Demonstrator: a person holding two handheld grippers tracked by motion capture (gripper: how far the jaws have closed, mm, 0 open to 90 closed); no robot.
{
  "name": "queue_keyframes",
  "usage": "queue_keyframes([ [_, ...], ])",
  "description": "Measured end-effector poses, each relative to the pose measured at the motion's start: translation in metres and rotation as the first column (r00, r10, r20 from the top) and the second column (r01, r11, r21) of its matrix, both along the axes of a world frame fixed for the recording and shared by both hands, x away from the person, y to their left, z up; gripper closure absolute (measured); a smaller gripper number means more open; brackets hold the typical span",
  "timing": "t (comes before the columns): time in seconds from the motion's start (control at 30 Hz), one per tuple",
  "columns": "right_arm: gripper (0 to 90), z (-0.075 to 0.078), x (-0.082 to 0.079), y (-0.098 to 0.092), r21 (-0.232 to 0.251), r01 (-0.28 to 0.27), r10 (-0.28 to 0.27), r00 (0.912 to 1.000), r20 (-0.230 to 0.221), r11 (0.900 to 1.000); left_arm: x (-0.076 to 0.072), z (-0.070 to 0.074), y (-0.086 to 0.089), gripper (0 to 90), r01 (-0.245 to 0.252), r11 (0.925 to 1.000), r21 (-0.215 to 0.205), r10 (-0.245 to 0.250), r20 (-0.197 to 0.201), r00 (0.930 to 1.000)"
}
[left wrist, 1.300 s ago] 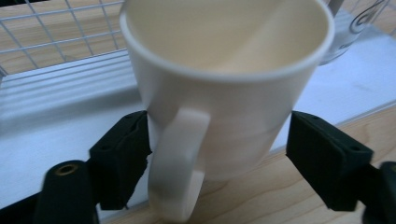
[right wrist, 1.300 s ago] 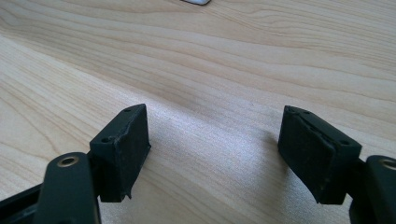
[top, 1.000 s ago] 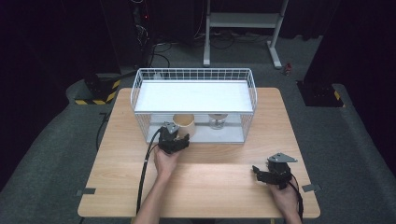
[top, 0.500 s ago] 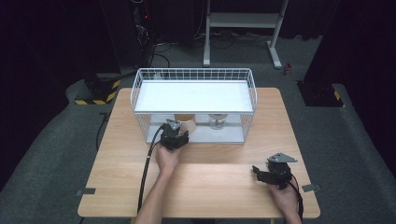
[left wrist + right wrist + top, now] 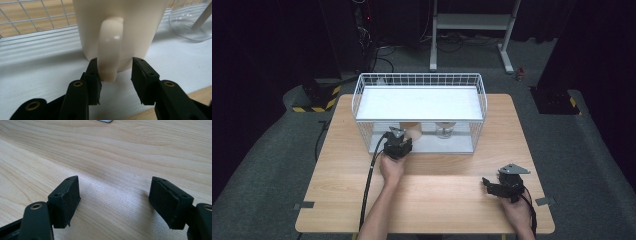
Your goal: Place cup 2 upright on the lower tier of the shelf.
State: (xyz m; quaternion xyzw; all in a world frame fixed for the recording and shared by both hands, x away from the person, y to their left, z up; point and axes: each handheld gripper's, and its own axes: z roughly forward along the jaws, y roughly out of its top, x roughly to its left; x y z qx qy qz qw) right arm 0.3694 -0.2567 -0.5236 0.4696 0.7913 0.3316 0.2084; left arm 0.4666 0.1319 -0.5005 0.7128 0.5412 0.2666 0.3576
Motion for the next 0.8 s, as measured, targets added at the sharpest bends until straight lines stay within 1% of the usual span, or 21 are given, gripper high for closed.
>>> queue_keyframes([
  [0.07,24.5,0.0000,0.0000,0.0001,0.001,0.001,-0.001,1.0000,0.000,1.000,0.0014,-0.0012,0.0005,60.7,-0.001,0.9999,-0.017,0.001,-0.004,1.0000],
  [0.13,24.5,0.0000,-0.0001,0.0001,0.001,0.001,-0.001,1.0000,-0.001,1.000,0.0020,-0.0020,0.0009,61.4,-0.001,0.9997,-0.023,0.001,-0.007,1.0000],
  [0.3,24.5,0.0000,0.0000,0.0001,0.001,0.001,-0.001,1.0000,-0.001,1.000,0.0040,-0.0046,0.0024,62.3,-0.008,0.9998,-0.018,0.007,-0.016,0.9998],
  [0.47,24.5,0.0000,0.0000,0.0001,0.001,0.001,-0.001,1.0000,0.000,1.000,0.0056,-0.0056,0.0038,63.3,-0.010,0.9993,-0.037,0.009,-0.018,0.9998],
  [0.53,24.5,0.0000,0.0000,0.0000,0.000,0.000,0.000,1.0000,0.000,1.000,0.0059,-0.0055,0.0044,62.6,-0.028,0.9994,-0.018,0.028,-0.014,0.9995],
  [0.57,24.5,0.0000,0.0000,0.0001,0.001,0.001,-0.001,1.0000,0.000,1.000,0.0057,-0.0057,0.0038,60.3,-0.037,0.9993,-0.010,0.037,-0.010,0.9993],
  [0.6,24.5,0.0000,0.0000,0.0001,0.001,0.001,-0.001,1.0000,0.000,1.000,0.0057,-0.0062,0.0028,57.2,-0.033,0.9992,-0.023,0.033,-0.016,0.9993],
  [0.63,24.5,0.0000,0.0000,0.0000,0.000,0.000,0.000,1.0000,0.000,1.000,0.0057,-0.0063,0.0028,51.2,-0.031,0.9990,-0.032,0.030,-0.019,0.9994],
  [0.77,24.5,0.0000,0.0000,0.0000,0.000,0.000,0.000,1.0000,0.000,1.000,0.0031,-0.0047,0.0034,38.0,-0.009,0.9998,-0.020,0.009,-0.024,0.9997],
  [0.8,24.5,0.0000,0.0000,0.0001,0.001,0.001,-0.001,1.0000,0.000,1.000,0.0022,-0.0036,0.0043,36.4,-0.005,0.9998,-0.018,0.005,-0.024,0.9997],
])
